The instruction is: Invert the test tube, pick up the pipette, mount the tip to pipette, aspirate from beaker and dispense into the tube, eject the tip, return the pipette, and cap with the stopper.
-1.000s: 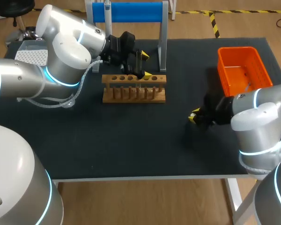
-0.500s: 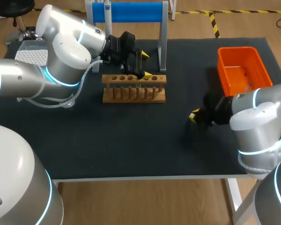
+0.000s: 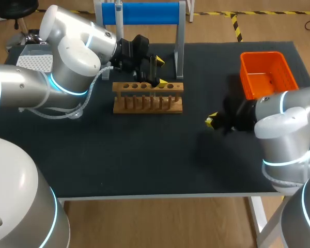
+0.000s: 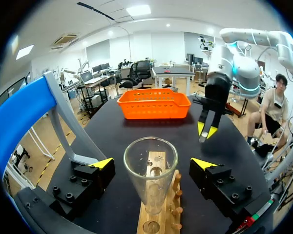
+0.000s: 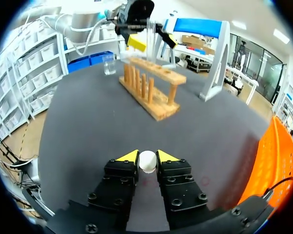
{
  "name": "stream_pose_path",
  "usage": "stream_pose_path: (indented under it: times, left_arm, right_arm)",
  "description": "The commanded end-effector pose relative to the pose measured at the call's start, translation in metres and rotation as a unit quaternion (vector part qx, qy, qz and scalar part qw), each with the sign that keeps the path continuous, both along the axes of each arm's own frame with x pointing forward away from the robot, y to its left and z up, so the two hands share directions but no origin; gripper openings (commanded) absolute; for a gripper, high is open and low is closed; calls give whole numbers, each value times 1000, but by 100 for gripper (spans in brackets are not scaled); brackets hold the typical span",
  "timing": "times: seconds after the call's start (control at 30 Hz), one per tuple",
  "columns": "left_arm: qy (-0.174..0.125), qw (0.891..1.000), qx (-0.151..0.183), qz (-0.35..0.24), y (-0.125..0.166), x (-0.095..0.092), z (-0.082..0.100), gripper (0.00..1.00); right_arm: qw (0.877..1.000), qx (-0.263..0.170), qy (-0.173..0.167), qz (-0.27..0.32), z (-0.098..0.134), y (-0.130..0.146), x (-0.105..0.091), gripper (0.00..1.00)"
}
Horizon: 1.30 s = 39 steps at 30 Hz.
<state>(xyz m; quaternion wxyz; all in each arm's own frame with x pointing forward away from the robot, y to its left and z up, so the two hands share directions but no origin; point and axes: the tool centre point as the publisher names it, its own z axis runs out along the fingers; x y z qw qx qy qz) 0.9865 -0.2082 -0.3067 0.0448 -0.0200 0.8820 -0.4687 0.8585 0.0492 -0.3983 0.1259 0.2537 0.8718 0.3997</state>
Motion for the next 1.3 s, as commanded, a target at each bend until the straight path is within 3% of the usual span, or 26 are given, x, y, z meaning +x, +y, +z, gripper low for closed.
stream_pose_path:
  times: [0.03,0.33,0.5,1.3]
  left_arm:
    - [1,1000,0,-1,0,1,0,100]
    - [1,1000,0,-1,0,1,0,100]
    - [1,1000,0,-1,0,1,0,100]
    - [1,1000,0,-1,0,1,0,100]
  right_arm:
    - [1000,10,2,16,36,-11,3,0]
    - [998,27,-15,60,111,1,22,0]
    - [994,23,-23,105,154,20,22,0]
    - [994,23,-23,105,154,20,22,0]
